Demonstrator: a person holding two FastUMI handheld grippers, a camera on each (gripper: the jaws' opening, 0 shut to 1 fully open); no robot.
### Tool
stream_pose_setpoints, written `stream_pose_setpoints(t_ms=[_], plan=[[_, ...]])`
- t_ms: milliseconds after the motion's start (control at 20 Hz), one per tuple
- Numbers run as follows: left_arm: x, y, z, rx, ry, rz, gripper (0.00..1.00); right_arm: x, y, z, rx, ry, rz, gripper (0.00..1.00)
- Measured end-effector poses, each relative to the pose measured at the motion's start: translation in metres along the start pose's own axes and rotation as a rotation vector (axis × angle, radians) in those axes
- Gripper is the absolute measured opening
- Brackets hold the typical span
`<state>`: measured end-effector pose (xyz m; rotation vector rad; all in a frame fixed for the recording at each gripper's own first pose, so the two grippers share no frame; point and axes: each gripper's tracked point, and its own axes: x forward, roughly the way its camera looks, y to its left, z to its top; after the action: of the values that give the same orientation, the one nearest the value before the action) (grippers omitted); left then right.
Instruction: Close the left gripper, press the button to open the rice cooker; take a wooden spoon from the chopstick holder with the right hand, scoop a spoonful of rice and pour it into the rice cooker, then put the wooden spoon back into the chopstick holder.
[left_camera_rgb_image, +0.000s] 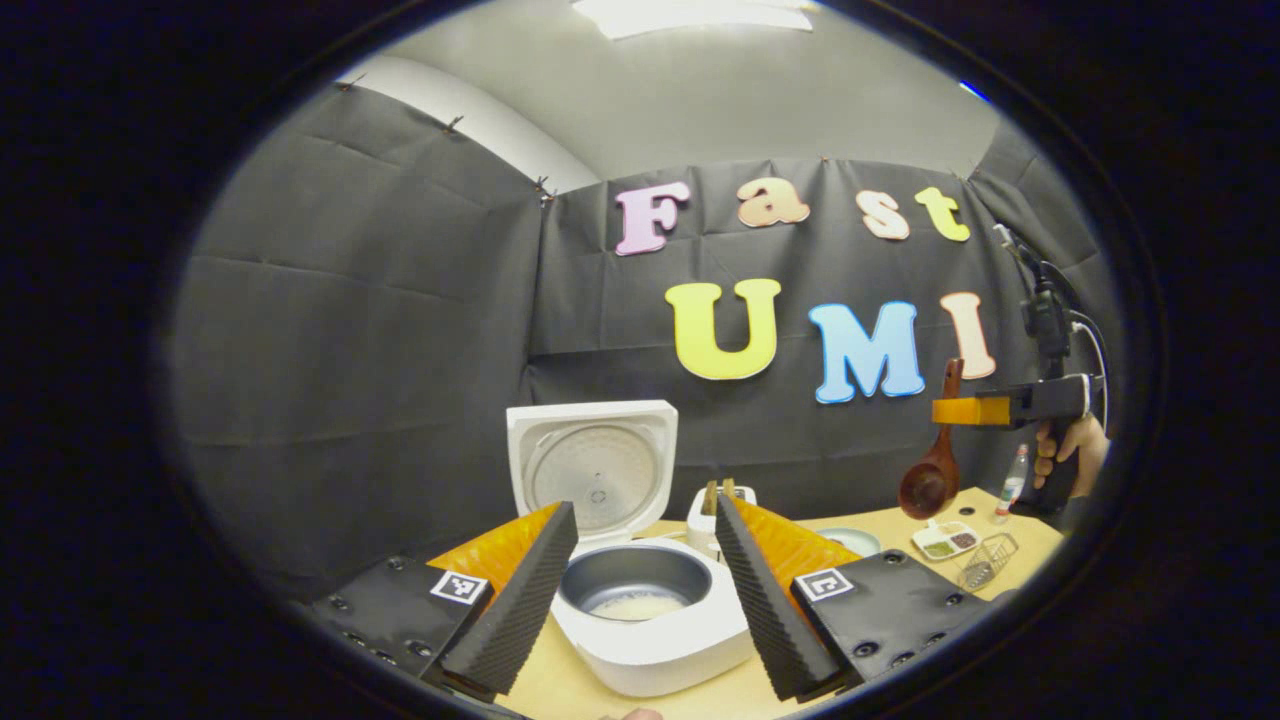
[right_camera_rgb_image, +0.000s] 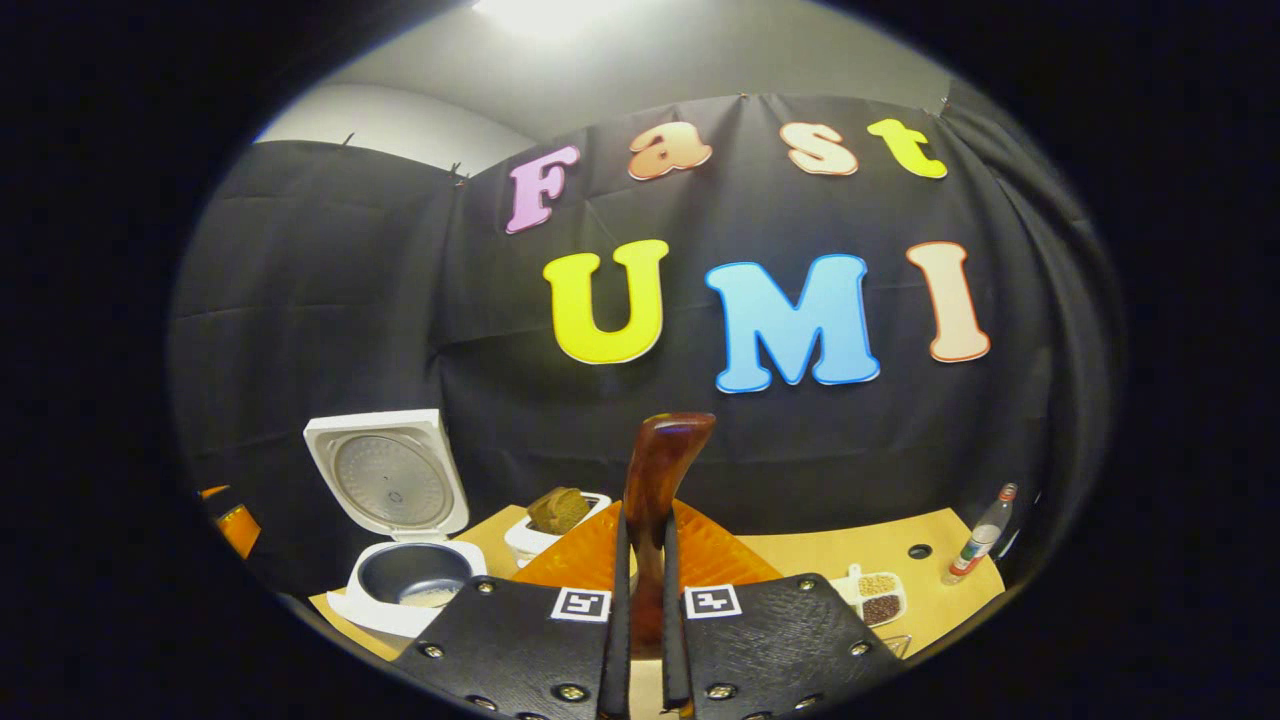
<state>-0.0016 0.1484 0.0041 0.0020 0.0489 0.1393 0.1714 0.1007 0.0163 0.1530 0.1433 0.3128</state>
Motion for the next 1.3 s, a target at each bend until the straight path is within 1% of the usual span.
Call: stream_pose_setpoints(t_ms=[150,350,550,750,1000,1250,1300], plan=[[0.003,-0.021,0.003,0.004,-0.009,-0.025,0.96,-0.011,-0.045,-0.002,0.017,0.006,-0.071,0.13],[0.006,-0.043,0.006,0.009,-0.006,-0.042,0.96,-0.032,-0.094,-0.007,0.029,0.015,-0.158,0.13],[0.008,-0.060,0.010,0.019,-0.008,-0.045,0.96,-0.051,-0.143,-0.032,0.062,0.042,-0.242,0.13],[0.008,-0.068,0.013,0.033,-0.001,-0.038,0.96,-0.061,-0.188,-0.071,0.097,0.100,-0.334,0.13],[0.003,-0.069,0.015,0.065,0.012,-0.017,0.96,-0.063,-0.213,-0.115,0.163,0.162,-0.389,0.13],[-0.002,-0.069,0.019,0.089,0.009,0.002,0.96,-0.060,-0.221,-0.154,0.232,0.216,-0.410,0.13],[-0.002,-0.067,0.020,0.092,0.010,0.007,0.99,-0.060,-0.222,-0.162,0.248,0.228,-0.413,0.13]])
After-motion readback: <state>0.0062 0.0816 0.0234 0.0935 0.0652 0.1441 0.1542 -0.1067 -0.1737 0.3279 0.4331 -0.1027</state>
